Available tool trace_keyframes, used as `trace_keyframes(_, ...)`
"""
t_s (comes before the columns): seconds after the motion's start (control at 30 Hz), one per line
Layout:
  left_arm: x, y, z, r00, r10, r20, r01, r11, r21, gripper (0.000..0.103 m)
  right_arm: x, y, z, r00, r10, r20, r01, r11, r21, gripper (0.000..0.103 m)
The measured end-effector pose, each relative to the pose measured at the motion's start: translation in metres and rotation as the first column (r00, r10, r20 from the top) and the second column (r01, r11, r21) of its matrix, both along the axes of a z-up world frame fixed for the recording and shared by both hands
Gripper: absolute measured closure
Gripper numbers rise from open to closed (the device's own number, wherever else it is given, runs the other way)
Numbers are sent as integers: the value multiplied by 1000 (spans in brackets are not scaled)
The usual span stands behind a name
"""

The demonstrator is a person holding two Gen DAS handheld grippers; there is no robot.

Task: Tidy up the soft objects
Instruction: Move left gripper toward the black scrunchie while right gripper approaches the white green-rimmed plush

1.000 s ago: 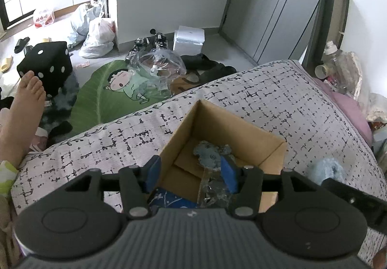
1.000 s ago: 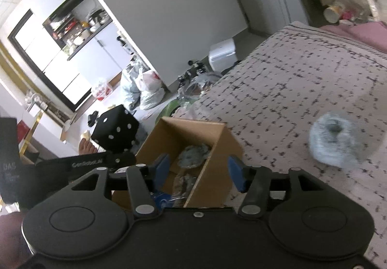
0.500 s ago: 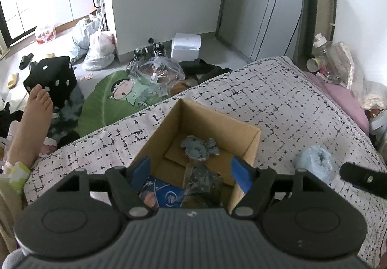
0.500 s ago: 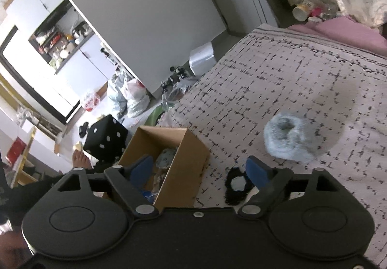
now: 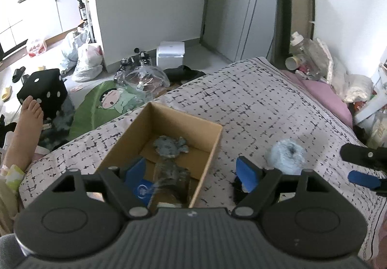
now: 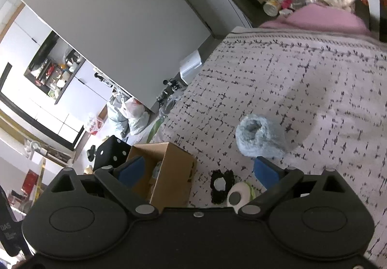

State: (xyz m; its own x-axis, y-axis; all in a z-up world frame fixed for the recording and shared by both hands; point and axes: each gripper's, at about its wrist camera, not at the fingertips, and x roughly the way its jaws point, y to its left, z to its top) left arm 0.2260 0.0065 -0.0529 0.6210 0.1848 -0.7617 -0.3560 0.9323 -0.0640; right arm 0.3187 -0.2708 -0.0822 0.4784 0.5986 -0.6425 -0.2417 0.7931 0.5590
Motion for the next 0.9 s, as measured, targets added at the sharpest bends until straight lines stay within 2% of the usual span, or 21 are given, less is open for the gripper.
trace_keyframes(0.37, 2, -31, -6, 1000, -10, -21, 9, 999, -37, 22, -4, -21, -28, 995, -56, -87, 56, 998, -11, 6)
trace_keyframes(0.77, 13, -61, -23, 997, -69, -35, 65, 994, -90, 22, -17, -43, -52, 977, -141, -158, 141, 990, -10, 6)
trace_keyframes(0.9, 16, -67, -33, 996, -70, -47, 66, 994, -91, 23, -16, -42, -58, 970, -163, -179, 167, 986, 7, 11)
